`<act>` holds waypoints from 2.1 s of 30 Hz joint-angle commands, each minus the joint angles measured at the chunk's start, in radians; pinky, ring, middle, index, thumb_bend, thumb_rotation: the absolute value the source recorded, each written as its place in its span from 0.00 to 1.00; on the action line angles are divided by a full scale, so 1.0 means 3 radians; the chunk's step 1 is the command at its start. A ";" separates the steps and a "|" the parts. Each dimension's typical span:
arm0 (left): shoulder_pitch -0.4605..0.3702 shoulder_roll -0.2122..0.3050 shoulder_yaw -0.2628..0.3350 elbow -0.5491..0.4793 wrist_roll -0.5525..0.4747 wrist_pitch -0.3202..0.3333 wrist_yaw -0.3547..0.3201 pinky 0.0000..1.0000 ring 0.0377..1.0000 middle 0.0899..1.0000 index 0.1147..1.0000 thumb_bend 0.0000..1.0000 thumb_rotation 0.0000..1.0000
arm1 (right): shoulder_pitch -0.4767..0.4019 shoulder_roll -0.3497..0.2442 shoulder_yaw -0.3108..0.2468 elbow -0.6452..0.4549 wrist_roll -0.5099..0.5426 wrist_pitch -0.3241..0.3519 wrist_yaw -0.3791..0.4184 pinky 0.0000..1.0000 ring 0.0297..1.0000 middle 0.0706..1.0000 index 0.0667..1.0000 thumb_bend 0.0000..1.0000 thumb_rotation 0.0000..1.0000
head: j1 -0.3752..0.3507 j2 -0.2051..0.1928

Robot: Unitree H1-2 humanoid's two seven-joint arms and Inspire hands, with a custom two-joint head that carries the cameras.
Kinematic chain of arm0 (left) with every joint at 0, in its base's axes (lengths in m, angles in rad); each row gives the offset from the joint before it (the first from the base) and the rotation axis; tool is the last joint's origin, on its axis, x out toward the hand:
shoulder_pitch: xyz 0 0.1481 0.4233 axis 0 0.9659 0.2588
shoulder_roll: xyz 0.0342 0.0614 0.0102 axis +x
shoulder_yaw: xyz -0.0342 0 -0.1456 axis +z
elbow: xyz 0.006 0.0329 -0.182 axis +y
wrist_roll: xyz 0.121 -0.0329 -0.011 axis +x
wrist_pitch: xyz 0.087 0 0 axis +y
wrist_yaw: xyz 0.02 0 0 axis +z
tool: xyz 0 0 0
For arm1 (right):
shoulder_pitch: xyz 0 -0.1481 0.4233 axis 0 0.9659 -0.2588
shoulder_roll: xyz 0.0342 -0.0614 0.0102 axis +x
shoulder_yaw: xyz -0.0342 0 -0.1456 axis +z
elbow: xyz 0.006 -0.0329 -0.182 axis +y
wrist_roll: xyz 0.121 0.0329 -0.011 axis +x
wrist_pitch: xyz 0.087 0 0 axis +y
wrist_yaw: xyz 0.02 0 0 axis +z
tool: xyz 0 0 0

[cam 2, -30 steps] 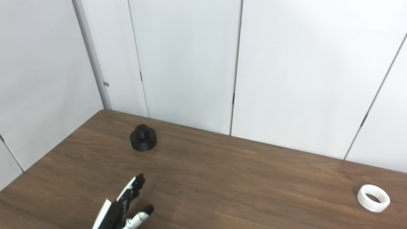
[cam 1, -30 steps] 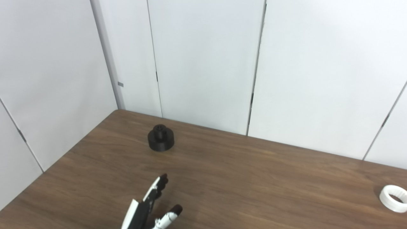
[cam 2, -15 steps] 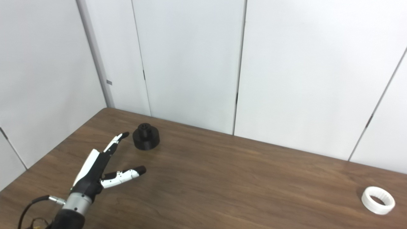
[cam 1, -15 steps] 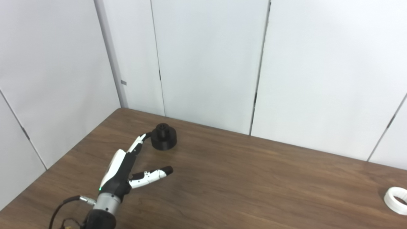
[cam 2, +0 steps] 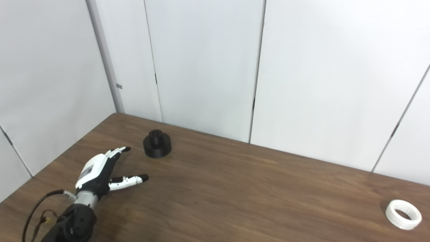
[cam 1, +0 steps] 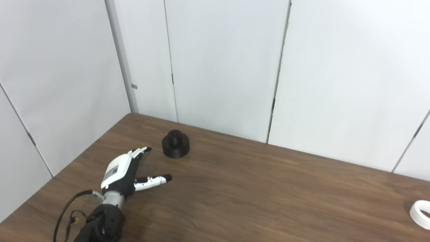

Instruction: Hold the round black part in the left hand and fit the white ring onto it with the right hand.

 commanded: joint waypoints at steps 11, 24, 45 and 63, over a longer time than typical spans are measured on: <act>-0.0665 0.0238 -0.0141 0.0571 0.0092 0.0016 0.0079 1.00 0.99 0.93 0.86 1.00 0.60 | 0.0047 -0.0034 0.0022 -0.0151 -0.0037 0.0061 -0.0015 1.00 1.00 1.00 1.00 0.60 1.00 | -0.0026 0.0029; -0.1087 0.0308 -0.0355 0.1088 0.0123 0.0090 0.0073 1.00 0.97 0.91 0.83 1.00 0.60 | 0.0069 -0.0013 0.0057 -0.0223 -0.0099 0.0131 -0.0055 1.00 1.00 1.00 1.00 0.63 1.00 | -0.0061 0.0053; -0.1524 0.0340 -0.0642 0.1713 0.0087 0.0269 0.0101 1.00 1.00 0.93 0.82 1.00 0.56 | 0.0078 0.0001 0.0078 -0.0211 -0.0156 0.0079 -0.0053 1.00 1.00 1.00 1.00 0.62 1.00 | -0.0107 0.0064; -0.1583 0.0052 -0.0422 0.2232 -0.0448 -0.0121 0.0521 1.00 0.99 0.94 0.88 1.00 0.55 | 0.0098 -0.0014 0.0059 -0.0245 -0.0141 0.0108 -0.0053 1.00 1.00 1.00 1.00 0.64 1.00 | -0.0112 0.0120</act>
